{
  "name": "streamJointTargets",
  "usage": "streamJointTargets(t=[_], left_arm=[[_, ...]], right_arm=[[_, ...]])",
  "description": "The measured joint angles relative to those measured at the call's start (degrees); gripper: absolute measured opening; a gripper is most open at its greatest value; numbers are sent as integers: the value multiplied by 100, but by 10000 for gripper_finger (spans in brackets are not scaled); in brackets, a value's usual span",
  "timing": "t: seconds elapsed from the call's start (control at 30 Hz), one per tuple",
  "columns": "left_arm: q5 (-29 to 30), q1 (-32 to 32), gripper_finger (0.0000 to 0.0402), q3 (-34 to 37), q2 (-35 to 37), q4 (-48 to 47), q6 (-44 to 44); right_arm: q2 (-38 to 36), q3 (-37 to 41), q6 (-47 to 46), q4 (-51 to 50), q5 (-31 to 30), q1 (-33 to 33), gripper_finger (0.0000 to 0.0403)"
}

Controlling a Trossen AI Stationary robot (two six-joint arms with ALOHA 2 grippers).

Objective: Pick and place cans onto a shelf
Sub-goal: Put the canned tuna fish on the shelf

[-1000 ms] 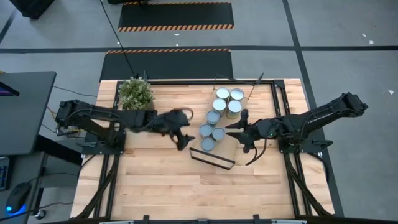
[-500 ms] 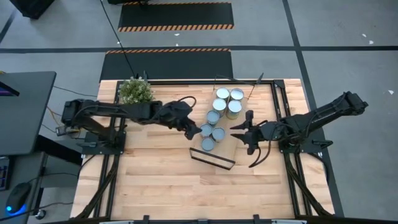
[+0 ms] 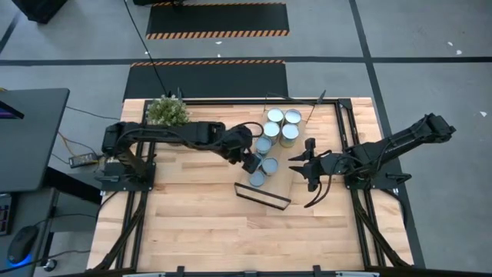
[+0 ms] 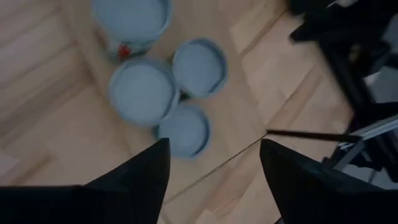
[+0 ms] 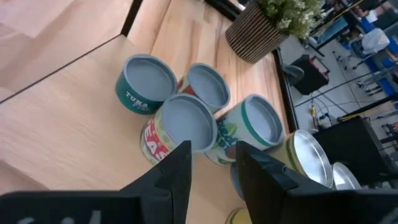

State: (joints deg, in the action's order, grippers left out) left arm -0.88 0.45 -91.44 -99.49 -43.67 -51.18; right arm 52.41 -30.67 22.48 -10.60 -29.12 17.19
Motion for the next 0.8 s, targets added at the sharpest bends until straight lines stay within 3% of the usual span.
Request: streamJointTargets(t=[0.23,0.4,0.8], left_arm=[[260,-185,226,-1008,-696,-1120,-243],[315,-242,213,-1696,-1227,-1426,-210],[345,-366,166,-1978,-1738,-1493,-938]], right_arm=[[-600,610,90,626,24,0,132],[-899,713,12,830,505,22,132],[-1062,970,-122,931,650,343,132]])
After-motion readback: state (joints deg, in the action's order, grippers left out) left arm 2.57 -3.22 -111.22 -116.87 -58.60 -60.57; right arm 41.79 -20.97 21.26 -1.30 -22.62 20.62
